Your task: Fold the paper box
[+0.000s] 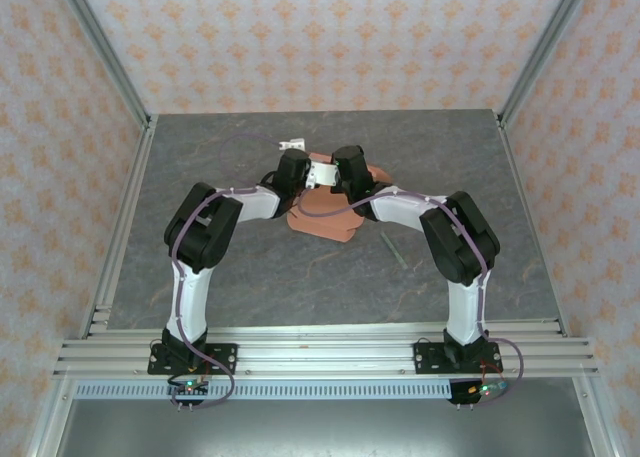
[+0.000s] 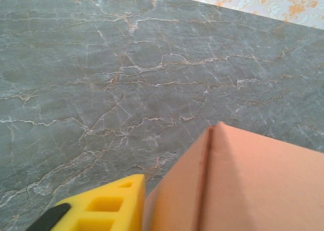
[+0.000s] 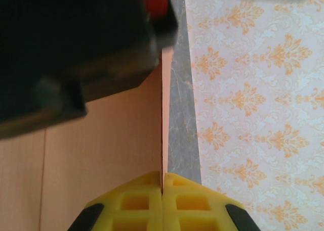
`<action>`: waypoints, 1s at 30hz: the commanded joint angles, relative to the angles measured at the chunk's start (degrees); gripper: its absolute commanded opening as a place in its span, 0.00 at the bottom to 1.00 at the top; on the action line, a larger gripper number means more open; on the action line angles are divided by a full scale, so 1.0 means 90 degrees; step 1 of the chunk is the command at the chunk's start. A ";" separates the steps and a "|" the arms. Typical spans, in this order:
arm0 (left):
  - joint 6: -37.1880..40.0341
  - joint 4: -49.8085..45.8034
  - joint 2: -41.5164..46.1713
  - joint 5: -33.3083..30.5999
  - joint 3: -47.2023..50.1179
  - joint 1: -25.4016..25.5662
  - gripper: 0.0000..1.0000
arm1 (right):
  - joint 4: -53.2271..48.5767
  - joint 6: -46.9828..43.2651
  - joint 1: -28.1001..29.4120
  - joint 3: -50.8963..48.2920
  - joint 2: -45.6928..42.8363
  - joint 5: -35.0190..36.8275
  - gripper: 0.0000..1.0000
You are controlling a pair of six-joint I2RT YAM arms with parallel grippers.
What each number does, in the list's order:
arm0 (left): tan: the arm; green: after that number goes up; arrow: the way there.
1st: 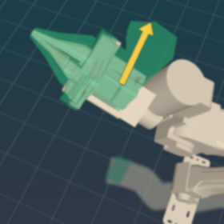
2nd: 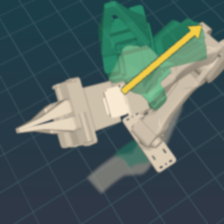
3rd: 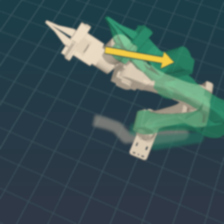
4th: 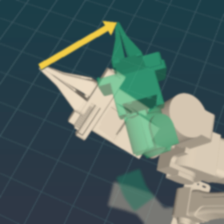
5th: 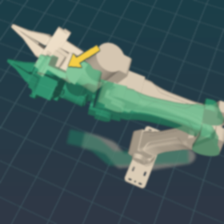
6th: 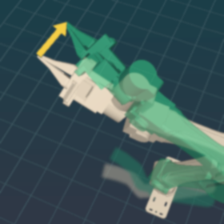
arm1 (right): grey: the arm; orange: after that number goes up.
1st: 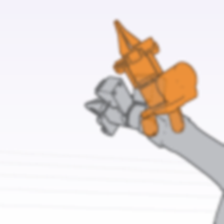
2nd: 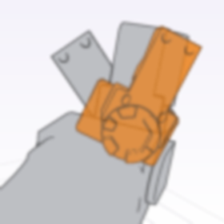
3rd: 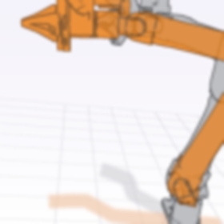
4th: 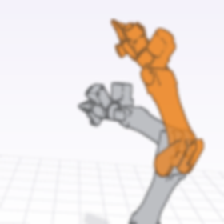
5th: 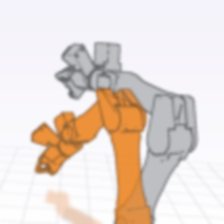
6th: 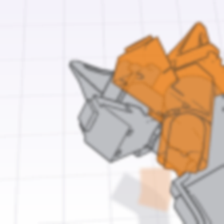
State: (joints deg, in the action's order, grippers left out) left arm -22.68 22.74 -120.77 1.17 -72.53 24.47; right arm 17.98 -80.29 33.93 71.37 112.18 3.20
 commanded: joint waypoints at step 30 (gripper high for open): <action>0.0658 -0.0679 0.0257 0.1823 -0.0018 -0.0541 0.45 | -0.0761 0.0147 -0.0083 0.0360 -0.0004 -0.0043 0.00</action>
State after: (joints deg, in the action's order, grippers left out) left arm -18.37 18.48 -119.81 17.28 -70.28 20.10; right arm 14.13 -79.85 33.34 73.23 112.18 2.79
